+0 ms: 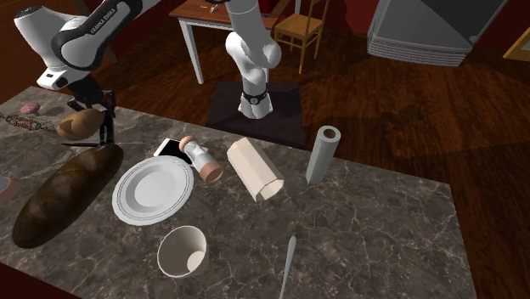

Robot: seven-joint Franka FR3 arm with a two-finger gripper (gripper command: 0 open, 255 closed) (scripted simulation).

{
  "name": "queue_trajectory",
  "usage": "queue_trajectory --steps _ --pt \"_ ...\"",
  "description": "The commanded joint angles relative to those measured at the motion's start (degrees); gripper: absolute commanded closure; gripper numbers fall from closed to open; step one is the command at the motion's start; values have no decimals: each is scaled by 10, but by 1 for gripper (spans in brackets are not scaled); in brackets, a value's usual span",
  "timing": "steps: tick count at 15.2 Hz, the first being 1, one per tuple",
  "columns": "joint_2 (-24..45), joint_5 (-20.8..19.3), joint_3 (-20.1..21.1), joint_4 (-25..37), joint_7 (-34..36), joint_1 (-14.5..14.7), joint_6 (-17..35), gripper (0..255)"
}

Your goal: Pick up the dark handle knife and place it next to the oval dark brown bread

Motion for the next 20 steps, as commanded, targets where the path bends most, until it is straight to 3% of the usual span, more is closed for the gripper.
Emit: queue_trajectory --steps 1,9,16,17,20 --pt "5 5 2 -10 -4 -1 13 255" --pt "36 30 11 -35 -22 -7 64 255" --pt "36 30 10 -35 -23 -6 64 255" --pt "36 30 10 -35 -22 -6 63 0" --pt "36 29 11 -34 -21 -6 63 0"
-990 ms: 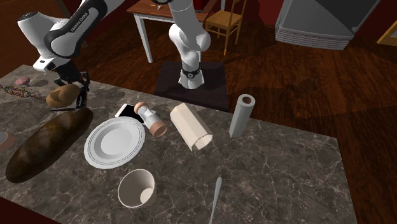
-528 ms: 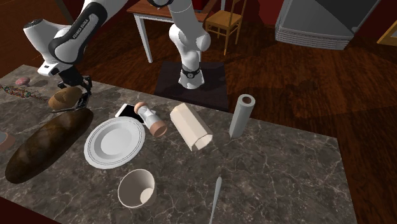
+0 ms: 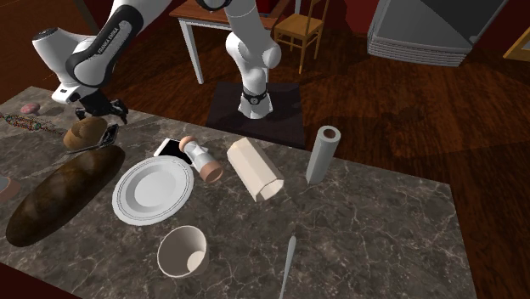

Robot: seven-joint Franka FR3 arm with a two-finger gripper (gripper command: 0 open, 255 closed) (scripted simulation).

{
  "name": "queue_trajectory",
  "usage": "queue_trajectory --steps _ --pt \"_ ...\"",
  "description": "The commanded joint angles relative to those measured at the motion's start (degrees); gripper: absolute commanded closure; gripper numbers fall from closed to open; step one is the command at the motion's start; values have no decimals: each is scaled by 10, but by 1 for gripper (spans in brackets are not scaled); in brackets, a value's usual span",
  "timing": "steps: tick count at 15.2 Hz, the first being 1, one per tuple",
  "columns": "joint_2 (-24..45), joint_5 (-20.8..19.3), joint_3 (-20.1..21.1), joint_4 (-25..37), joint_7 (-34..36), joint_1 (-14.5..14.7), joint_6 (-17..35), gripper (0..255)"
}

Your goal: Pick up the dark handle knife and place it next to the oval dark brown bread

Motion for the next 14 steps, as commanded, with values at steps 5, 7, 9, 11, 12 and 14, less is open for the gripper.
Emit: queue_trajectory --steps 5,7,9,11,12,14 --pt "-30 -23 -10 21 14 5 -46 0" --pt "-36 -28 -12 28 17 6 -59 0" --pt "-36 -28 -12 28 17 6 -59 0" --pt "-36 -28 -12 28 17 6 -59 0" --pt "-36 -28 -12 28 17 6 -59 0" --pt "-36 -28 -12 28 17 6 -59 0"
